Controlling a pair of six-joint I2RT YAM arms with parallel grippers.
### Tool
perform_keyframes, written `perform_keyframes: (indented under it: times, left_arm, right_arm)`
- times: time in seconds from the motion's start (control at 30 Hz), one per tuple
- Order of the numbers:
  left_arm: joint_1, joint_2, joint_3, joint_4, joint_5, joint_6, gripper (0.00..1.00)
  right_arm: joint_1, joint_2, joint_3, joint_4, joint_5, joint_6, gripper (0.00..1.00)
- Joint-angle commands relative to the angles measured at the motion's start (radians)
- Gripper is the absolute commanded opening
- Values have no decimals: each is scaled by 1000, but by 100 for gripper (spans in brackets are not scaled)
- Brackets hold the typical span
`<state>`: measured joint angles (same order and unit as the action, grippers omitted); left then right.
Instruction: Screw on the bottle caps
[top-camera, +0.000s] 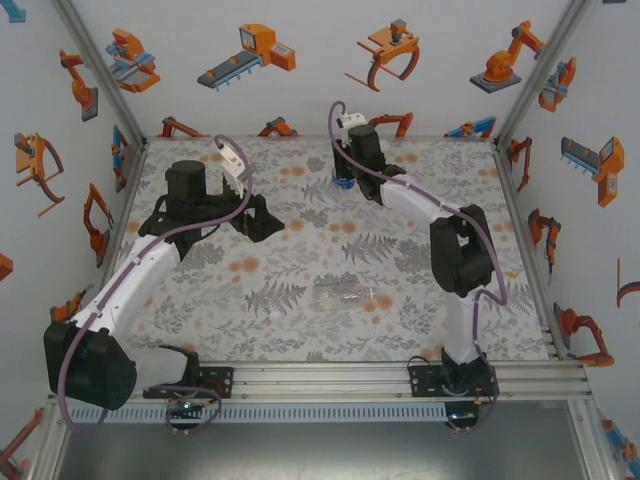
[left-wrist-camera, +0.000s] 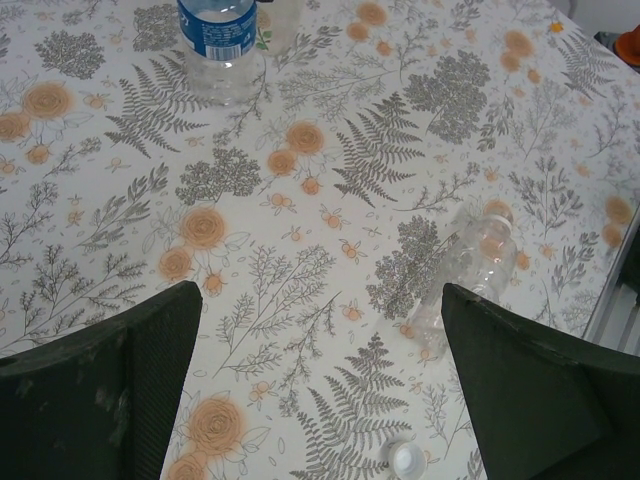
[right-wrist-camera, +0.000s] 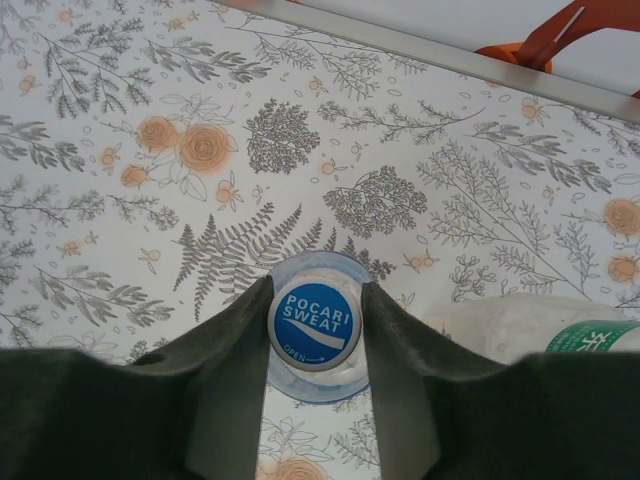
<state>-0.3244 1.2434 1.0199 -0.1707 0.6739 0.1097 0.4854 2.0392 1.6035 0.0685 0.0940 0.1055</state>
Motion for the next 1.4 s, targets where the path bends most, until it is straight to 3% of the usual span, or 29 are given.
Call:
perform_keyframes:
  times: [0.0, 0.13, 0.43, 0.7, 0.9, 1.1, 1.37]
  left_arm:
    - [6, -24, -4, 13, 25, 12, 97]
    - [6, -18, 9, -16, 20, 19, 97]
    - [6, -16, 20, -41, -68, -10, 97]
    - [5, -41, 0, -19, -105, -24, 97]
    - [3, -48, -5, -27, -106, -10, 97]
    - [-2, -54, 26, -62, -109, 7, 97]
    - [-10, -63, 55, -85, -103, -35, 97]
  right_arm:
    - [-7, -4, 25, 16, -4, -4, 49]
    - [-7, -23, 54, -22, 3, -17, 56]
    - [-6, -173, 68, -136, -64, -64, 56]
    - [-5, -415, -130, -278, -395, -249, 54]
    - [25, -605, -309, -531, -669, -527, 56]
    - [102, -760, -464, -740, -699, -782, 62]
    - [147, -868, -660, -656, -665, -859, 75]
